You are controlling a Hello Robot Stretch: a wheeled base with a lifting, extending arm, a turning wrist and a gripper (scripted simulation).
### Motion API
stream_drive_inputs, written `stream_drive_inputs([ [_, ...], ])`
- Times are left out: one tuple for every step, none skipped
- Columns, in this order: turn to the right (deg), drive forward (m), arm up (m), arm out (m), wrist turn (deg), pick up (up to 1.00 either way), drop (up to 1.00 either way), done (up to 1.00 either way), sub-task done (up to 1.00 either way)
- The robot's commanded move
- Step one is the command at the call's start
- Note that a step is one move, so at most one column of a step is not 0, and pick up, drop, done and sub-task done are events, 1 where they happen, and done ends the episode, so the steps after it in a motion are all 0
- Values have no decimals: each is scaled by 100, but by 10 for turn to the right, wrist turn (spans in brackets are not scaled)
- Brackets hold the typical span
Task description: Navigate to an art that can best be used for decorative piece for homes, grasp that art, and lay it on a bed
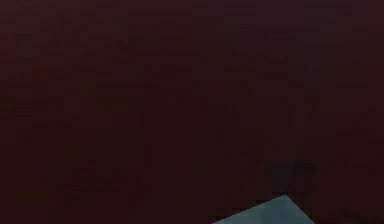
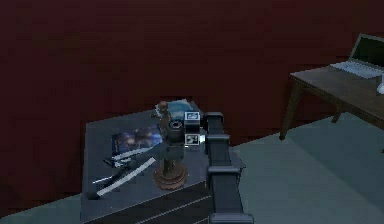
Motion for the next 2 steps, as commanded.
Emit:
stream_drive_inputs([
  [0,0,0,0,450,0,0,0,0],
  [0,0,0,0,240,0,0,0,0],
])
